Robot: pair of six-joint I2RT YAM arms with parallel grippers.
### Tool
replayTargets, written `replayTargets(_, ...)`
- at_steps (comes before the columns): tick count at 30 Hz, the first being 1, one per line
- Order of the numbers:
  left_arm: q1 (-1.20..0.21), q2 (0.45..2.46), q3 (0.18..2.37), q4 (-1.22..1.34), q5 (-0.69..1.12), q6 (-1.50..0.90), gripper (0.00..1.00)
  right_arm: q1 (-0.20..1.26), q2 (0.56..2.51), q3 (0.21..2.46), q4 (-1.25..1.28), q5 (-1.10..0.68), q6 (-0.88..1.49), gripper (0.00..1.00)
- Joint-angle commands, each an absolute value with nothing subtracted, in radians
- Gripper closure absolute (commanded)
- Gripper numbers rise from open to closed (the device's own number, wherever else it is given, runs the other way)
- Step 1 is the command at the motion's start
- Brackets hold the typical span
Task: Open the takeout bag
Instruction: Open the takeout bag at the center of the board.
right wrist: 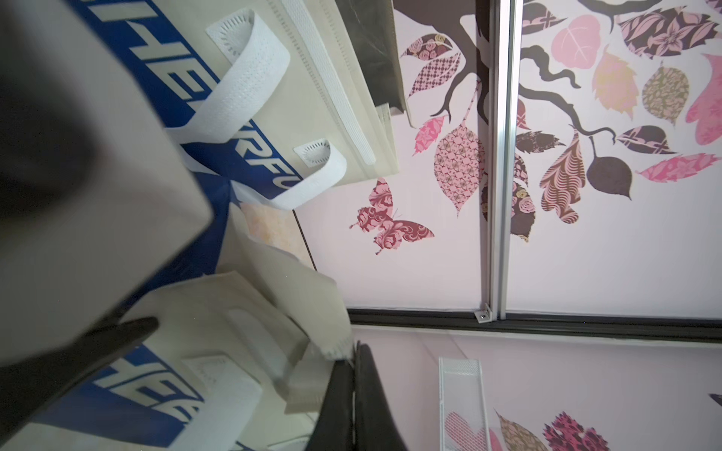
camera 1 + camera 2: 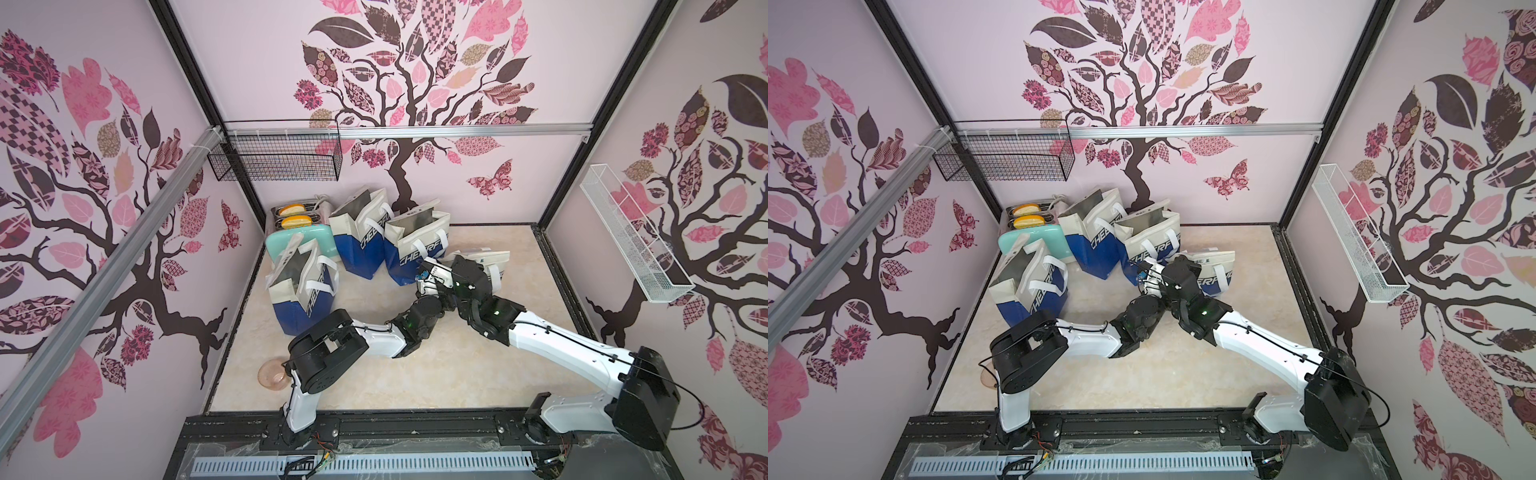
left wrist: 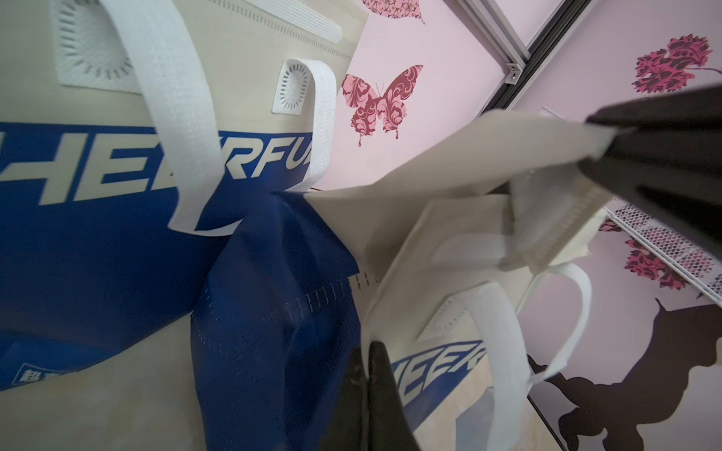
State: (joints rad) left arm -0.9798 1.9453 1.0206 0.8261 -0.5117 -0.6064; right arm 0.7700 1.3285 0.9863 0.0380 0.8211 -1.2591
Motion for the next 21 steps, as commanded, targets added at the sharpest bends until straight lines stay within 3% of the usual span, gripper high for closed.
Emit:
replayTargets(1,-0.960,1.971,0.998,0.620,-0.558,-0.638,1.00,0.767,1.322,1.096,0.213,0.960,-1.346,1.00)
replayTargets(9,-0.957,1.962,0.998,0.600,-0.553,-0.655,1.00,0.767,1.358,1.219,0.089,0.989,-1.272,1.00)
replayTargets(15,-0.955,1.928,0.979,0.585,-0.534,-0.668,1.00,0.765,1.323,1.370,-0.337,0.868,-0.909,1.00)
replayTargets(21,-0.954,1.864,0.928,0.576,-0.506,-0.688,1.00,0.758,1.302,1.385,-0.546,0.754,-0.692,1.00)
